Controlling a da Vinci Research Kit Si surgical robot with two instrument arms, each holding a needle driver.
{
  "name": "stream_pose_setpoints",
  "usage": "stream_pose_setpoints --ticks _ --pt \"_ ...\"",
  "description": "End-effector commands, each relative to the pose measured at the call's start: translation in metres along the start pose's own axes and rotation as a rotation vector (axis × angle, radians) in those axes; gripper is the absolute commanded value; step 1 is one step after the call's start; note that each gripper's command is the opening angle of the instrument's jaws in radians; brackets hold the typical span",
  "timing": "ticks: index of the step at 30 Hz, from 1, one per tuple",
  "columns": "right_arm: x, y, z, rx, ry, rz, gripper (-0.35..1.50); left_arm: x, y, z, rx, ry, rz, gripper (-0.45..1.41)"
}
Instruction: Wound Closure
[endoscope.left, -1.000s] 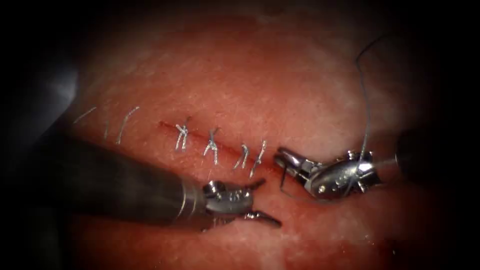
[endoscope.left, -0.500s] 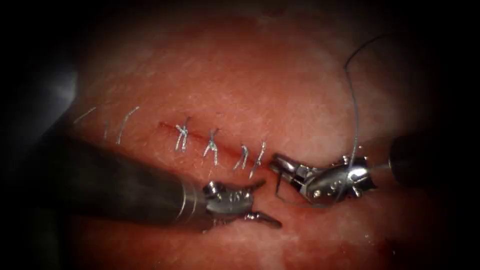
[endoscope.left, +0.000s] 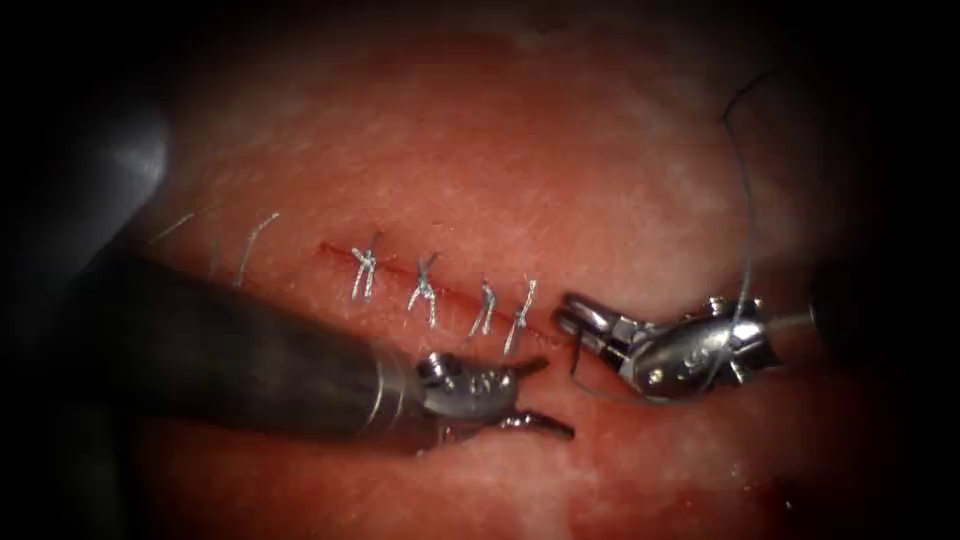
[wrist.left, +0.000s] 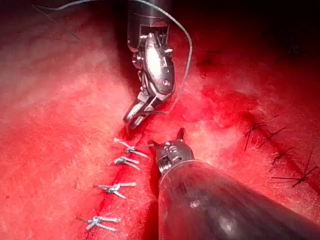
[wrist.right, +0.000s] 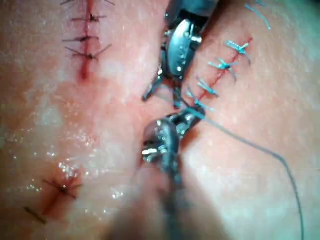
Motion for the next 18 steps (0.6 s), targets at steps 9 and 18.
stream_pose_setpoints --ticks 9,18 --pt "0.0016 0.0007 -0.0003 -0.030 0.024 -0.021 -0.35 -0.0030 0.0005 0.0016 0.005 -0.019 0.010 0.36" --pt "0.0024 0.0019 -0.0009 -0.050 0.037 -0.042 -0.35 -0.0034 0.0006 0.0018 0.005 -0.033 0.007 0.41"
